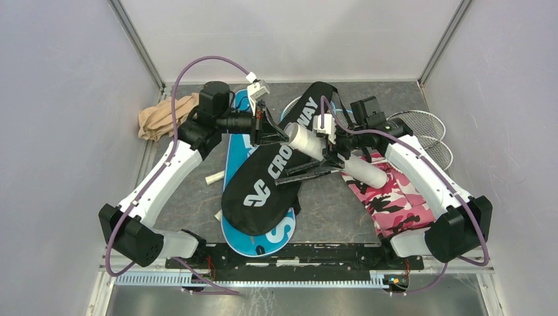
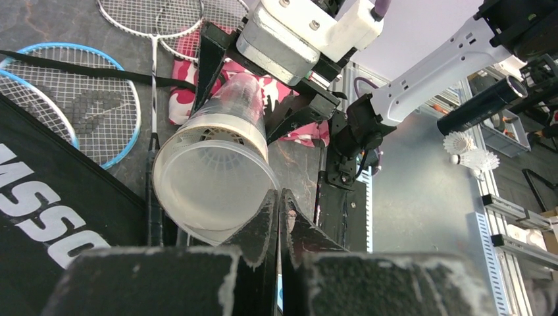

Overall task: Pack up the badminton gear
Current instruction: Close the lid on the shuttle tube.

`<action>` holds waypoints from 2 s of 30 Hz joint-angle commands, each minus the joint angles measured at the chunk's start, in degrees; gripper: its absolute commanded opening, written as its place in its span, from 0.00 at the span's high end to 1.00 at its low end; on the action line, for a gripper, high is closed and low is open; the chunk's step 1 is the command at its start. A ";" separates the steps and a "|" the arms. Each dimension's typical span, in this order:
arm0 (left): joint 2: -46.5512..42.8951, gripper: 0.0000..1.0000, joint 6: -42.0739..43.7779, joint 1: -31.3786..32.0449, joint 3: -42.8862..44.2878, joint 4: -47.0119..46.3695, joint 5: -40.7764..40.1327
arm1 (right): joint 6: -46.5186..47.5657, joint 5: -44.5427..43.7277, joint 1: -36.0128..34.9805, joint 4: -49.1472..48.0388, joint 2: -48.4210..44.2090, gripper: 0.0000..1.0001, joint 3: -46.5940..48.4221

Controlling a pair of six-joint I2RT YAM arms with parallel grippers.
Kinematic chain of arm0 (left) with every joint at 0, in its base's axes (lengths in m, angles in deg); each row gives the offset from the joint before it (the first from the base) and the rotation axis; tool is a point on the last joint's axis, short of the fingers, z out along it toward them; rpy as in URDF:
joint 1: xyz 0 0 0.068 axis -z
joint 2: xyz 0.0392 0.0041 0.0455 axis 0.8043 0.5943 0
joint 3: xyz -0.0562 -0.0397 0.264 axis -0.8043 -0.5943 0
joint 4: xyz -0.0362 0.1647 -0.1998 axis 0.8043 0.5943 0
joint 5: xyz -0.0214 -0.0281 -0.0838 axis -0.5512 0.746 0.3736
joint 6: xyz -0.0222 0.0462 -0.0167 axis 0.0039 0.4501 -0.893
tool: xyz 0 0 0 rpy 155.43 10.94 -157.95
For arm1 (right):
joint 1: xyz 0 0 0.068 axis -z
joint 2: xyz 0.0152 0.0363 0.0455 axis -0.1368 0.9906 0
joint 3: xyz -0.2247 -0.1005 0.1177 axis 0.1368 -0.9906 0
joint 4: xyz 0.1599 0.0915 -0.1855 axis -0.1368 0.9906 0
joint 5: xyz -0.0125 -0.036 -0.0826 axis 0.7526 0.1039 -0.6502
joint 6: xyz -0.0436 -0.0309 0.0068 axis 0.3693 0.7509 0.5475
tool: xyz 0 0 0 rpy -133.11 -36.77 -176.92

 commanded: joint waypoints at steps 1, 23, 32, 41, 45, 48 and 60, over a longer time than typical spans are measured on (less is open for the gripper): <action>0.90 0.98 3.32 1.32 1.04 1.23 -0.72 | 0.39 1.70 -0.72 -0.40 -0.30 0.91 3.00; 2.70 0.98 6.60 3.95 2.62 4.86 -0.03 | 6.63 1.14 -1.03 2.80 -0.47 0.91 2.12; 2.79 0.98 6.68 3.95 2.88 4.93 0.31 | 7.31 0.84 -1.03 3.74 -0.49 0.91 2.04; 2.74 0.98 2.75 3.96 1.99 0.64 2.32 | 7.37 2.06 -1.21 4.01 -0.75 0.91 0.91; 2.62 0.98 2.29 3.95 1.73 0.00 2.85 | 7.47 2.13 -1.17 3.91 -1.02 0.91 0.47; 2.63 0.98 1.69 3.95 1.55 -0.38 3.41 | 7.50 2.21 -1.21 3.92 -1.11 0.91 0.29; 1.49 0.98 3.43 3.87 -0.29 1.73 3.24 | 7.11 1.61 -1.20 3.14 -1.83 0.92 0.13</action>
